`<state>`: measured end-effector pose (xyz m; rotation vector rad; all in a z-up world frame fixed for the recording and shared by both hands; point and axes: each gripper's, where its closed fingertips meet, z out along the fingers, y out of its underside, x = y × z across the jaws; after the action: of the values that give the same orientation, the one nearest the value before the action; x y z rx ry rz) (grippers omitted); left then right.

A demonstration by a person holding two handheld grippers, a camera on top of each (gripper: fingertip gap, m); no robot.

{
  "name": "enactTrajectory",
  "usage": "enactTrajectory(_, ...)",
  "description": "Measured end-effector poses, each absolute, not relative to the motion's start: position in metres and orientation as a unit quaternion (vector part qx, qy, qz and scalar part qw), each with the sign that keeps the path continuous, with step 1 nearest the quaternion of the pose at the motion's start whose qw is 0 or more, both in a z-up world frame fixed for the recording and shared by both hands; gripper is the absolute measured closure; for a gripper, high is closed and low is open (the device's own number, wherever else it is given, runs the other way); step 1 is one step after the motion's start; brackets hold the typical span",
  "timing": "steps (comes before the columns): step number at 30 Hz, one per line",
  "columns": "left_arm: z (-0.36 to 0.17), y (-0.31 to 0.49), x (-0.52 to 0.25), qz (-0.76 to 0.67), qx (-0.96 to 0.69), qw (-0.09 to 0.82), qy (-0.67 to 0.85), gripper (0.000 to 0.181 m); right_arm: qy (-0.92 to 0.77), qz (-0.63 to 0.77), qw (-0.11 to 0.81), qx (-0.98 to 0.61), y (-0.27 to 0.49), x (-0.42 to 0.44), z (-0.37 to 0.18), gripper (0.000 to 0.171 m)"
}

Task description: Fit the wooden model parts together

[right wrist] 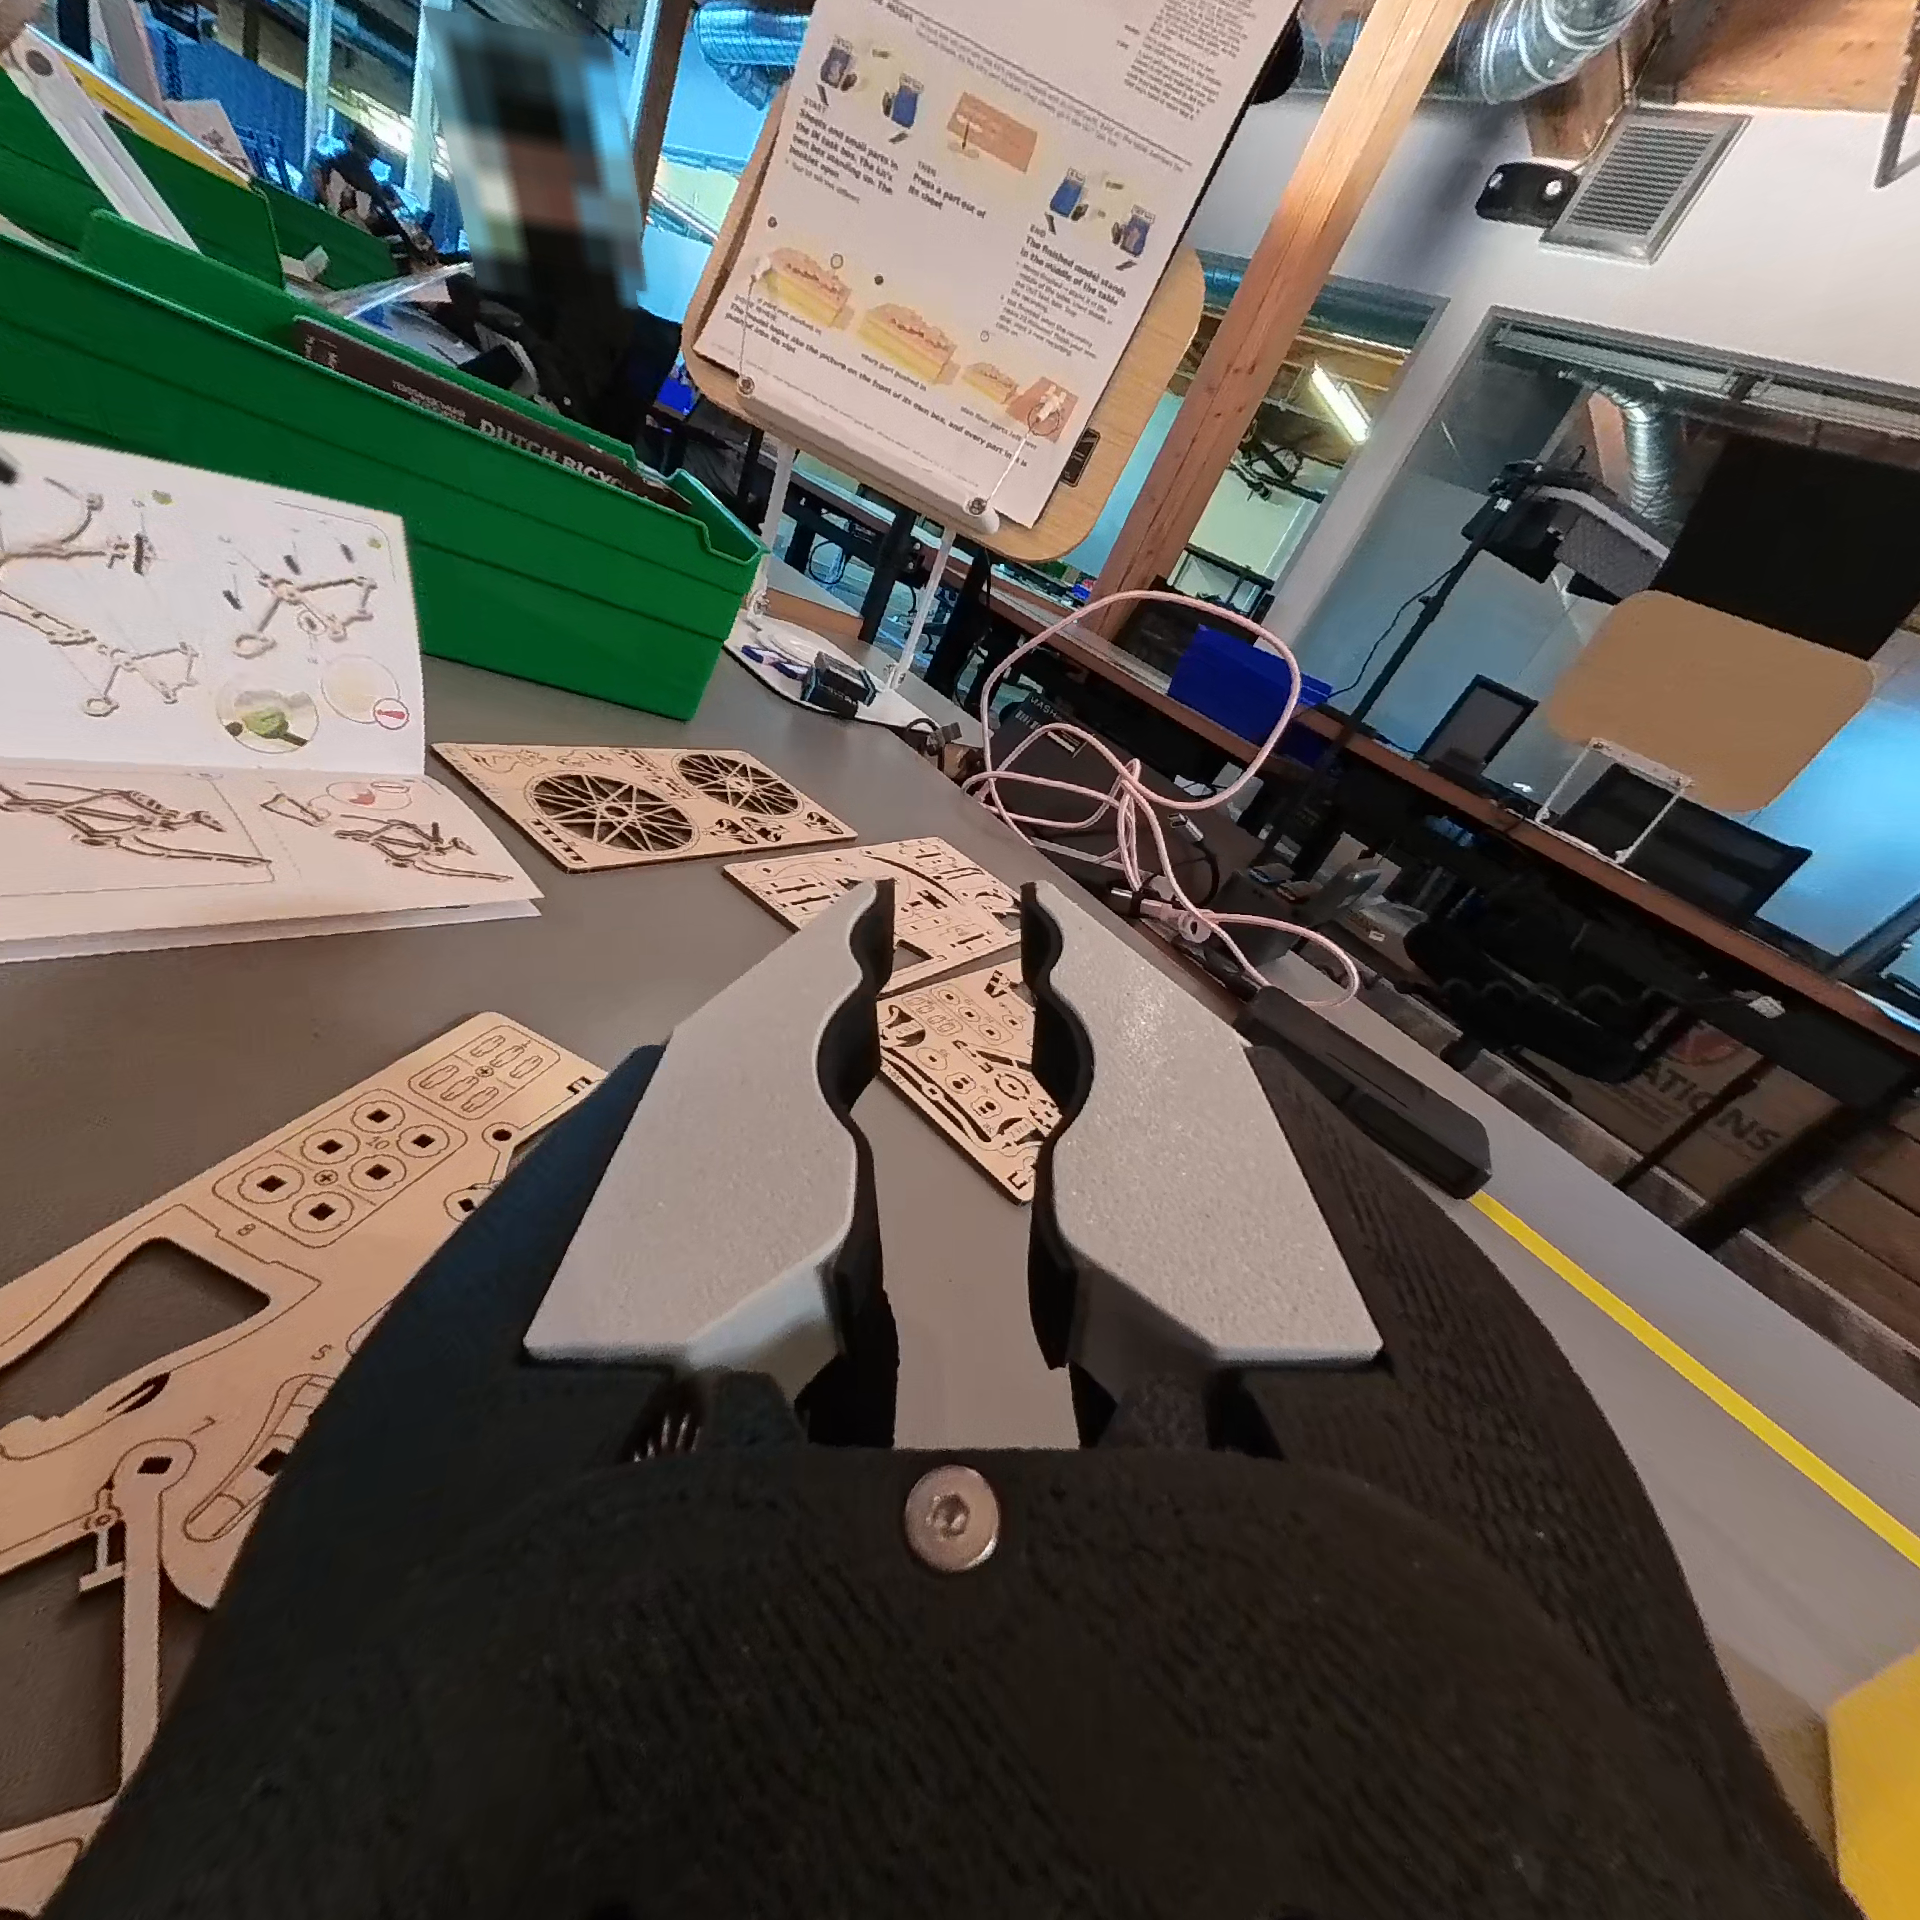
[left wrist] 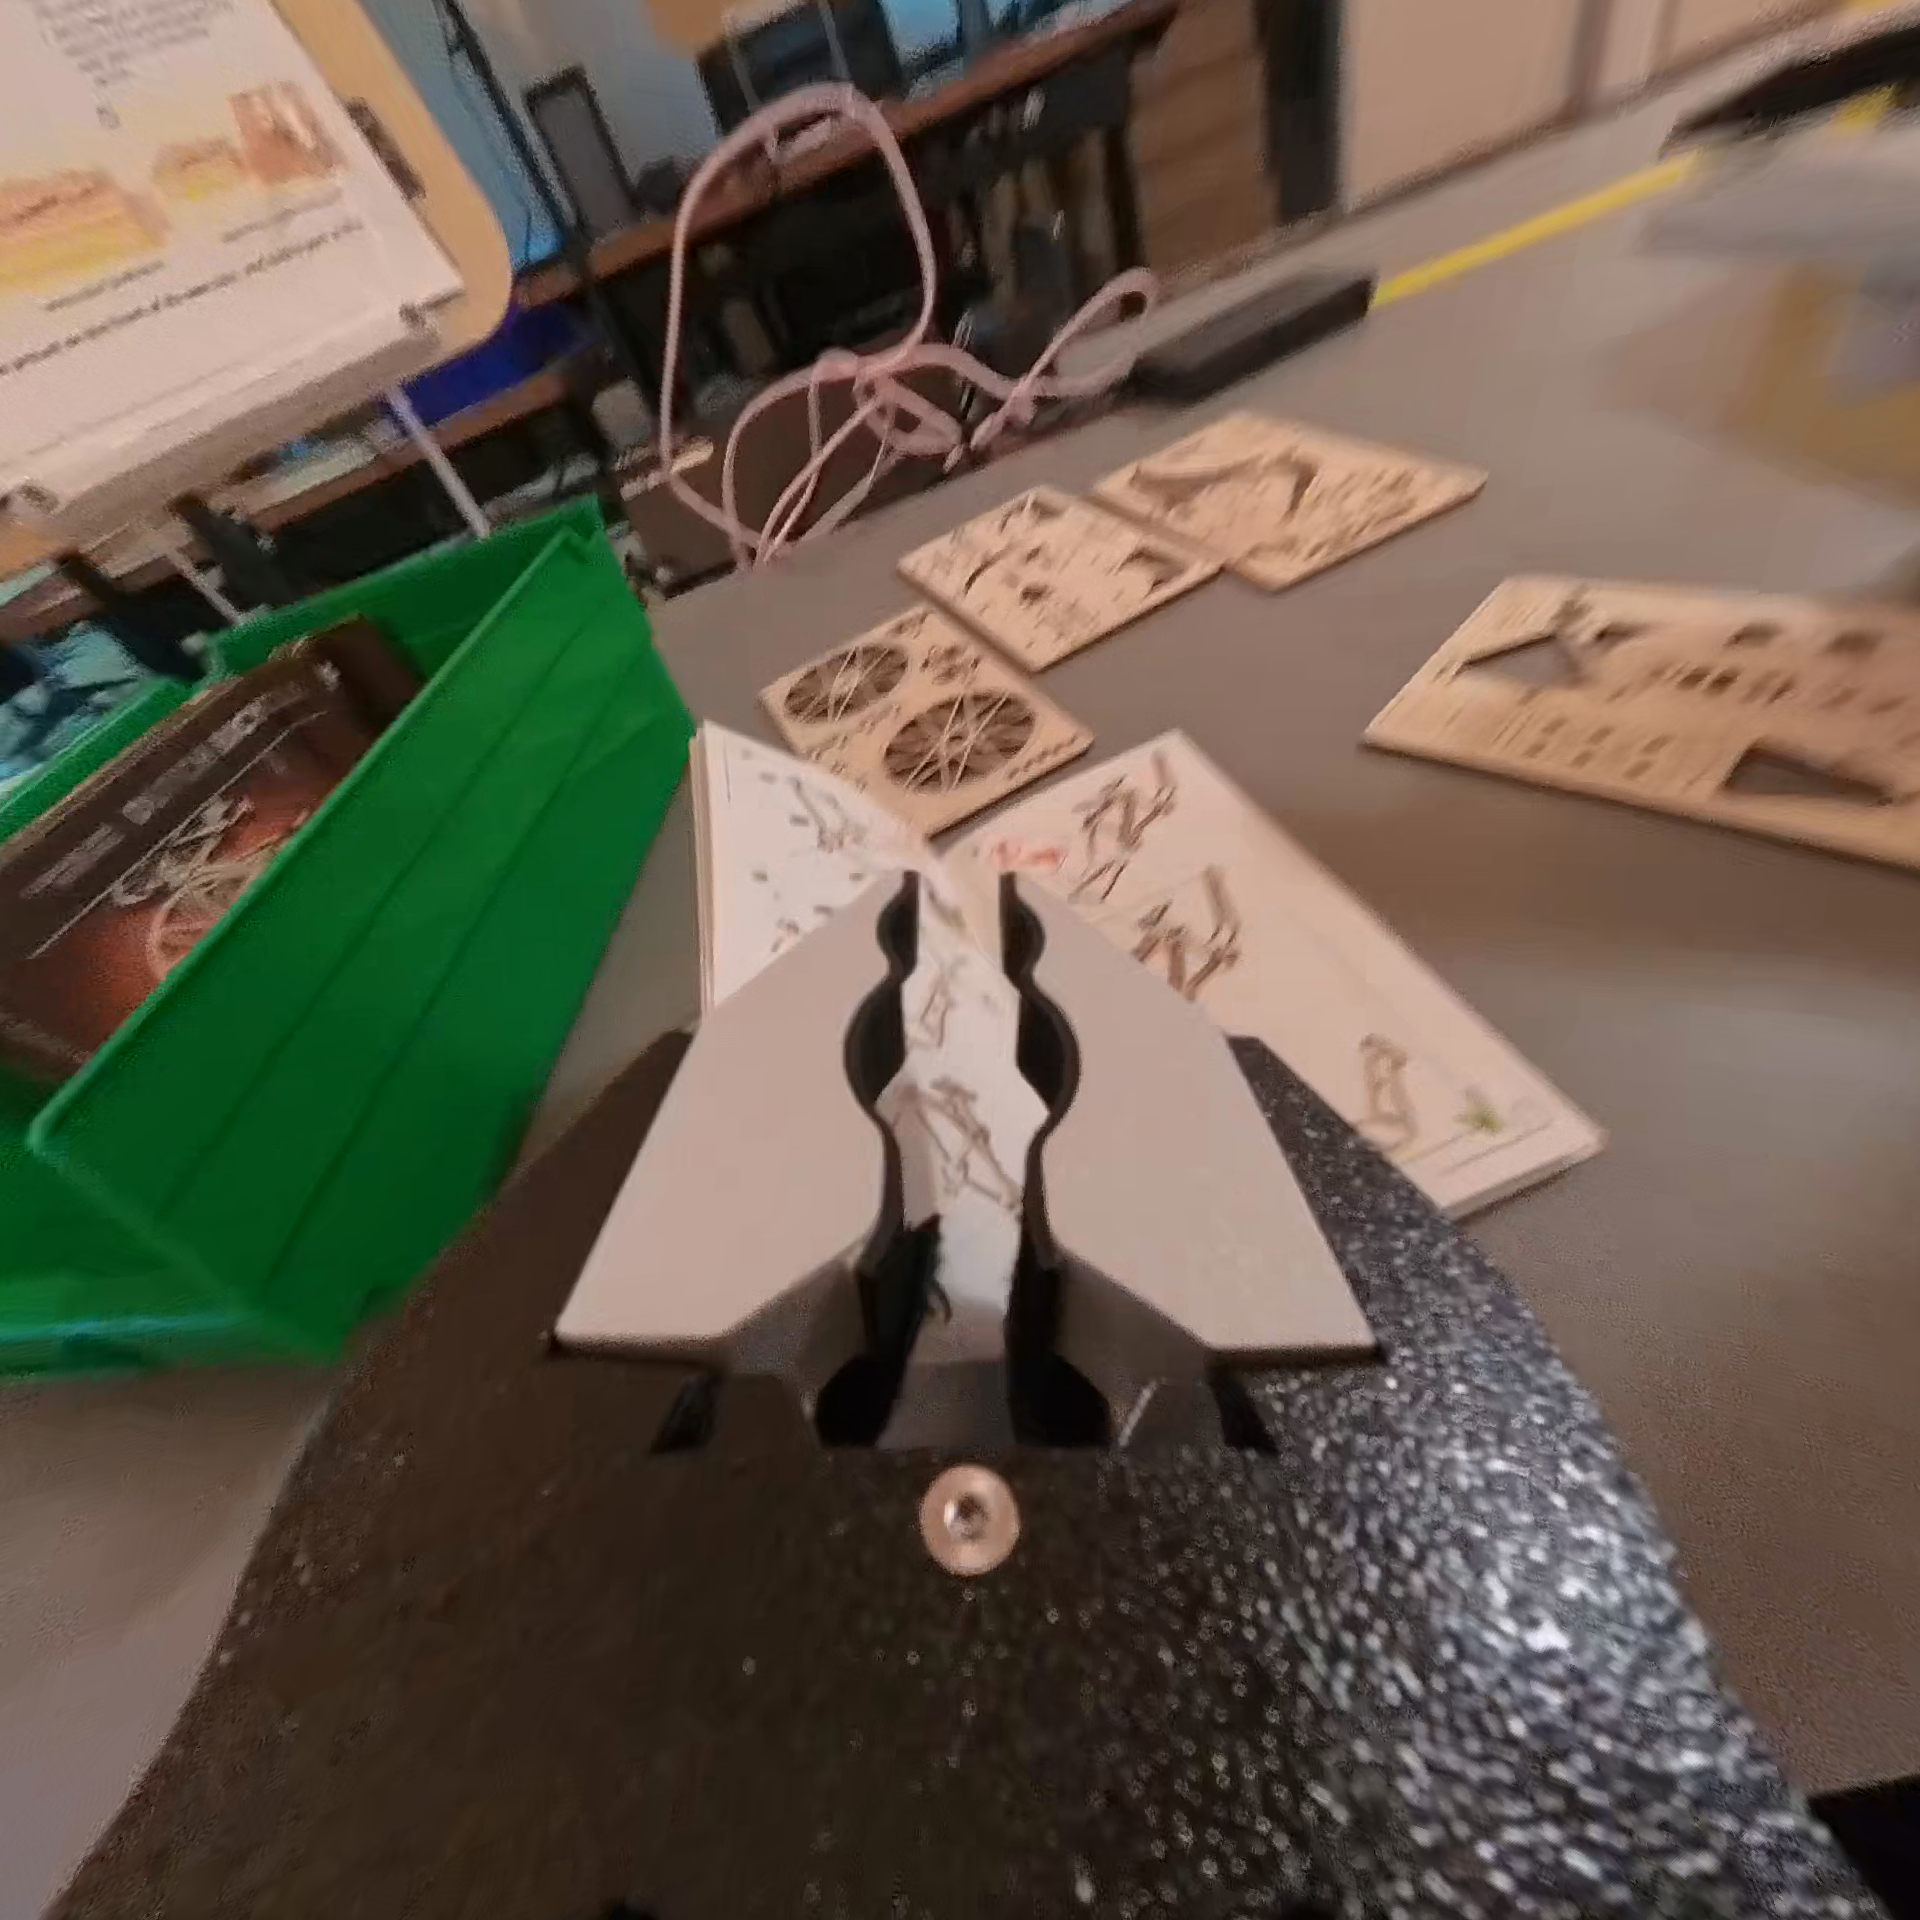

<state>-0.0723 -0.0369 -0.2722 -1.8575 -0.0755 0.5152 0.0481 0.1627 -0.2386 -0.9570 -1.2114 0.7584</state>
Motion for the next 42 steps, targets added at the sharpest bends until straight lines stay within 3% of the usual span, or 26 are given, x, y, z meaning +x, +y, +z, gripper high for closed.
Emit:
enactTrajectory(3, -0.296, -0.044, -0.081, 0.223, -0.824, 0.518, -0.048, 0.157, -0.534, 0.334, 0.652, -0.422, 0.163, 0.048, -0.239, 0.149)
enactTrajectory(9, -0.327, -0.052, -0.088, 0.153, -0.866, 0.462, -0.118, 0.107, -0.535, 0.334, 0.651, -0.422, 0.162, 0.049, -0.239, 0.149)
enactTrajectory(25, -0.341, -0.054, -0.081, 0.079, -0.884, 0.434, -0.154, 0.091, -0.538, 0.331, 0.650, -0.422, 0.162, 0.048, -0.240, 0.149)
enactTrajectory(42, -0.339, -0.052, -0.082, 0.080, -0.879, 0.444, -0.156, 0.088, -0.543, 0.328, 0.650, -0.420, 0.160, 0.048, -0.241, 0.149)
